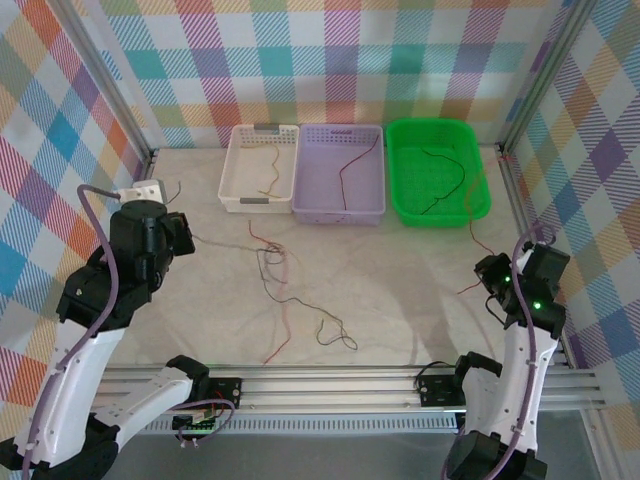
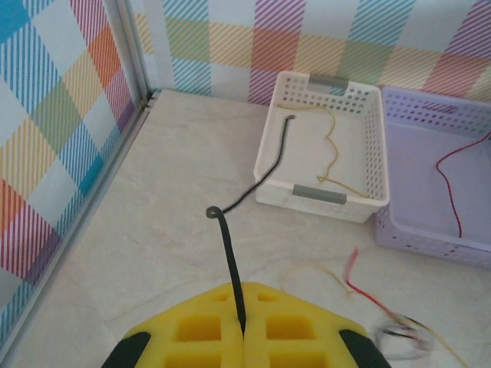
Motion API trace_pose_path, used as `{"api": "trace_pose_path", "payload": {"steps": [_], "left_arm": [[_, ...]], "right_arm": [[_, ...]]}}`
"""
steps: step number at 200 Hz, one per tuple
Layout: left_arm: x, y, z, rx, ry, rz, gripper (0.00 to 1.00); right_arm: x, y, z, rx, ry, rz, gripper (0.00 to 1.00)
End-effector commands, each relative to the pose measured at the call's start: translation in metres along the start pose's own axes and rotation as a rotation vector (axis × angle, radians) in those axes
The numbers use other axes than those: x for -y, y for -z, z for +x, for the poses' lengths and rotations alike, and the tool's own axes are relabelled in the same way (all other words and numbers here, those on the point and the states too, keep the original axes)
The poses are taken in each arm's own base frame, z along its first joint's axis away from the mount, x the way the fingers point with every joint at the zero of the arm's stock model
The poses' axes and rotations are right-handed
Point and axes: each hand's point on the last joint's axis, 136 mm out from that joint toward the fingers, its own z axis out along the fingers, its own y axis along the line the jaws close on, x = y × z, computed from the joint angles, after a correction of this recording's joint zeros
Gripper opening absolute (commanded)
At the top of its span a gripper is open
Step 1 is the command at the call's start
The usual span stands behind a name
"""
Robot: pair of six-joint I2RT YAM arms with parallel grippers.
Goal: Untangle the cables
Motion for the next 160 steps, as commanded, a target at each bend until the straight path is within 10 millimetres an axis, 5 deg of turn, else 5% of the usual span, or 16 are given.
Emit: {"api": "trace_pose_path", "payload": {"steps": [1, 91, 160], "left_arm": [[0.010, -0.007, -0.002, 0.003, 0.064, 0.055, 0.00], [0.101, -0.034, 0.043, -0.198, 0.120, 0.459, 0.00], [0.173, -0.010, 0.028, -0.174, 0.031, 0.709, 0.00]], "right_arm": [[-0.019, 0.008, -0.003, 0.013, 0.003, -0.094, 0.00], [-0.066, 0.020, -0.016, 0.014, 0.084, -0.219, 0.00], [-0.148, -0.030, 0.009, -0.109, 0.352, -0.191, 0.00]]}}
